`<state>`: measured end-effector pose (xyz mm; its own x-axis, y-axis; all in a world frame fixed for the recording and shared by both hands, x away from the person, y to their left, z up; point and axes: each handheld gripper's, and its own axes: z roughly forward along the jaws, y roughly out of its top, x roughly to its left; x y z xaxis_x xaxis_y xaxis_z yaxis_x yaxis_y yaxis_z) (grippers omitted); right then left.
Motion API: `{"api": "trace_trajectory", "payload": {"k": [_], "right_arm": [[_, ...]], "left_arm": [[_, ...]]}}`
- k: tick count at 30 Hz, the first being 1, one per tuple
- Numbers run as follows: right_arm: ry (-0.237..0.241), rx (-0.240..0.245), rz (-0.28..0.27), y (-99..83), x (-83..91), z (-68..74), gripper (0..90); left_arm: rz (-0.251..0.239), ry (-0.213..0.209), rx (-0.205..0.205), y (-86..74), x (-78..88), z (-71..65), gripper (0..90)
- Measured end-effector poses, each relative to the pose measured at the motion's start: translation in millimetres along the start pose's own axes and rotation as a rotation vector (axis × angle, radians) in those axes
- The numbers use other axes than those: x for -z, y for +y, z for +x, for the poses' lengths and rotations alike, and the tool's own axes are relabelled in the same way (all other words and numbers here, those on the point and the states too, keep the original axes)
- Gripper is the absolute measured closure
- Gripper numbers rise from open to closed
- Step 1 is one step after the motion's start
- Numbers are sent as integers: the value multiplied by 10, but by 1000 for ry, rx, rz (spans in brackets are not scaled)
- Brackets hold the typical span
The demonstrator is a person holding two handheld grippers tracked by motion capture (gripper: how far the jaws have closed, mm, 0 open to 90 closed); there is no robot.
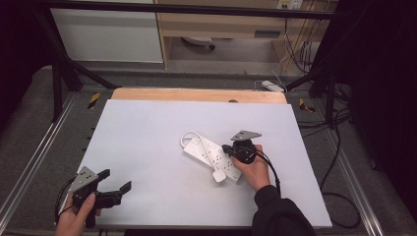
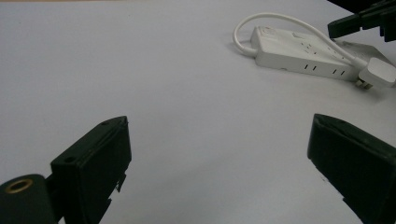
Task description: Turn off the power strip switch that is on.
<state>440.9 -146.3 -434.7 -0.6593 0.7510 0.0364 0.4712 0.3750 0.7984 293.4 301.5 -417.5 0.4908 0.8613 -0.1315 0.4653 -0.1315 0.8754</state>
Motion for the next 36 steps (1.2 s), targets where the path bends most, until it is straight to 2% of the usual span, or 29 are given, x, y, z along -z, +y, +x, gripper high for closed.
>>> {"api": "trace_trajectory", "payload": {"k": [12,26,36], "right_arm": [[-7,-26,-22,-80,38,-30,900],[-8,-5,-43,-107,23,21,900],[-6,-7,-61,-133,19,23,900]], "left_arm": [[2,0,0,-1,-1,-1,64],[3,1,2,-2,-1,1,64],[4,0,-2,-3,-4,0,64]]}}
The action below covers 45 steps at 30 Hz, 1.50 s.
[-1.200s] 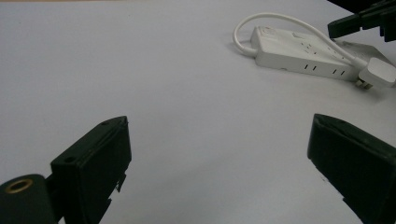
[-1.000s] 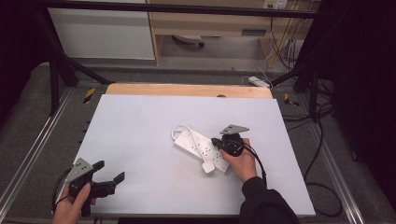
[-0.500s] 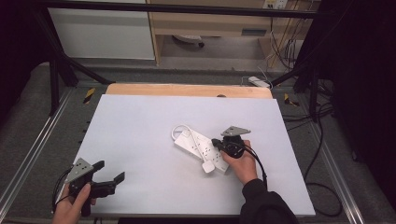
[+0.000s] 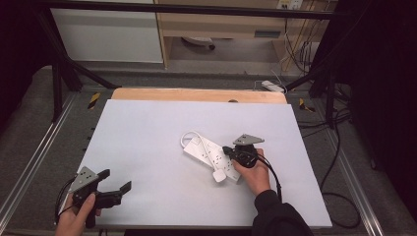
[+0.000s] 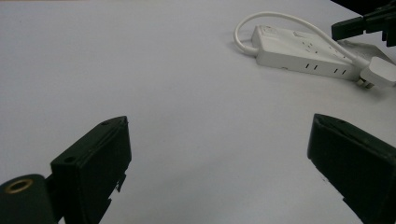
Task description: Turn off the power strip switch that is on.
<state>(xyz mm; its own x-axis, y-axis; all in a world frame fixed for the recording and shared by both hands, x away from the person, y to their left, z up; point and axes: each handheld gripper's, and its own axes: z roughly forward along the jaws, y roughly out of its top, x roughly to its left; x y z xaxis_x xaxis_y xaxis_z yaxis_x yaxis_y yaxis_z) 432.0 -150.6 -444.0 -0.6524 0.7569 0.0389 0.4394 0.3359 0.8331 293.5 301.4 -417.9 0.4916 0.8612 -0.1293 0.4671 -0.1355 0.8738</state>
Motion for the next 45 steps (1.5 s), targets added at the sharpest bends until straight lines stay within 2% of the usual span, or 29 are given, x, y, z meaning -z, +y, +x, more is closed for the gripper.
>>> {"api": "trace_trajectory", "payload": {"k": [11,21,29,45], "right_arm": [[5,-8,-3,-10,4,-5,900],[-20,4,17,-35,44,-25,900],[-18,-6,7,-45,43,-28,900],[-11,4,-12,-43,10,-2,900]], "left_arm": [[2,3,2,-2,-4,5,64],[3,4,5,-3,-6,2,64],[4,3,8,-6,-8,8,64],[8,10,12,-13,-20,24,64]]}}
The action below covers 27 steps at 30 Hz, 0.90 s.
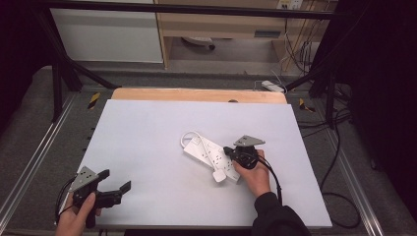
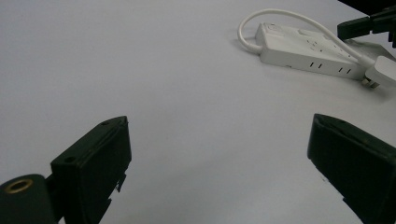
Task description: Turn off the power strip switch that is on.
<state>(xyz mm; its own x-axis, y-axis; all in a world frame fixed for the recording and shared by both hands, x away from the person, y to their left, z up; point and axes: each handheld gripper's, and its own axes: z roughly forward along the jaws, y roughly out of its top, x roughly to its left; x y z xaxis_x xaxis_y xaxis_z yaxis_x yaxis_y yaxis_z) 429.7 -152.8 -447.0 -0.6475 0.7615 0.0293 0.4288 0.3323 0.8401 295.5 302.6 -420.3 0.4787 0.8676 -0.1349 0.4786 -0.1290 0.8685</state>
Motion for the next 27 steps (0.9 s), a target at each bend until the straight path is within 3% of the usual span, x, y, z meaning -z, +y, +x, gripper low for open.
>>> {"api": "trace_trajectory", "payload": {"k": [7,14,21,27], "right_arm": [[9,-10,-47,29,55,-10,900],[18,-50,-89,55,111,-33,900],[28,-70,-97,61,116,-45,897],[38,-84,-101,81,131,-48,830]], "left_arm": [[3,6,7,-1,-3,11,64],[1,10,19,-5,-9,20,65],[0,13,18,-4,-12,22,65],[-3,8,8,-1,0,8,65]]}}
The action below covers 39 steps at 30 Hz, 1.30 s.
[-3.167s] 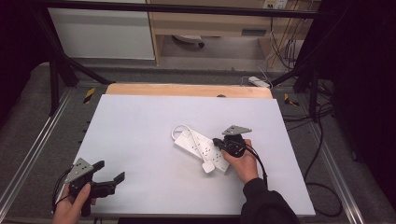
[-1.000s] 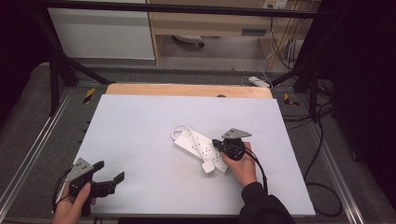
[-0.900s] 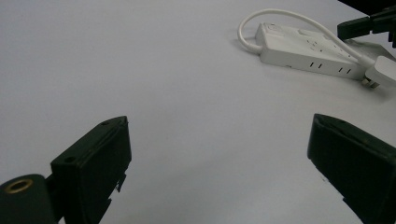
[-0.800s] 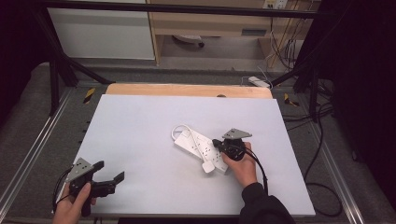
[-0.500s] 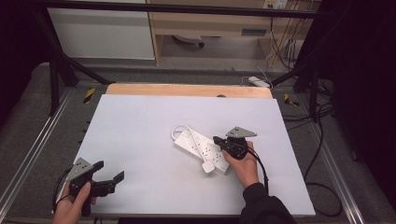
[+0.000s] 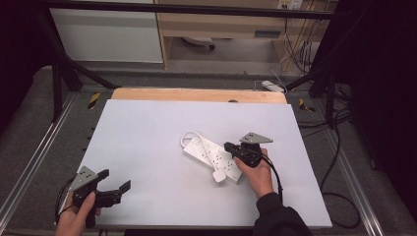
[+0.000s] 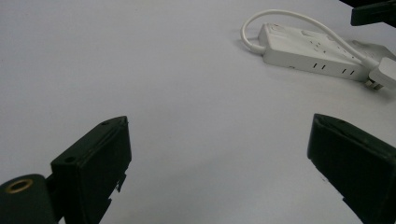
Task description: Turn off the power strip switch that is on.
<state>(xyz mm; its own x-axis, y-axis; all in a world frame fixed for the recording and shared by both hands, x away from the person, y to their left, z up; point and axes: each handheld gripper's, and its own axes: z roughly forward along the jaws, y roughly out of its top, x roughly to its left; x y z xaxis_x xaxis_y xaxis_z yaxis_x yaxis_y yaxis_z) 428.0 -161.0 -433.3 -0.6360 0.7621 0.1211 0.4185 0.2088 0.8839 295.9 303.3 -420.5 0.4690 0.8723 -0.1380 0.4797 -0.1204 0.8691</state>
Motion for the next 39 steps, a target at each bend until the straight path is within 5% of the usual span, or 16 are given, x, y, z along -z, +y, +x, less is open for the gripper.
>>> {"api": "trace_trajectory", "payload": {"k": [5,16,20,27,39], "right_arm": [[-5,-22,-10,27,22,-8,718],[-85,-90,-30,116,103,-77,236],[-105,-107,-36,137,109,-86,138],[-102,-97,-37,166,120,-71,43],[-85,-76,-26,234,153,-45,37]], "left_arm": [[1,2,2,0,-3,2,64],[4,0,5,-1,-5,3,65],[4,1,3,0,-4,3,64],[5,2,3,-2,-7,5,64],[2,9,13,-3,2,17,64]]}}
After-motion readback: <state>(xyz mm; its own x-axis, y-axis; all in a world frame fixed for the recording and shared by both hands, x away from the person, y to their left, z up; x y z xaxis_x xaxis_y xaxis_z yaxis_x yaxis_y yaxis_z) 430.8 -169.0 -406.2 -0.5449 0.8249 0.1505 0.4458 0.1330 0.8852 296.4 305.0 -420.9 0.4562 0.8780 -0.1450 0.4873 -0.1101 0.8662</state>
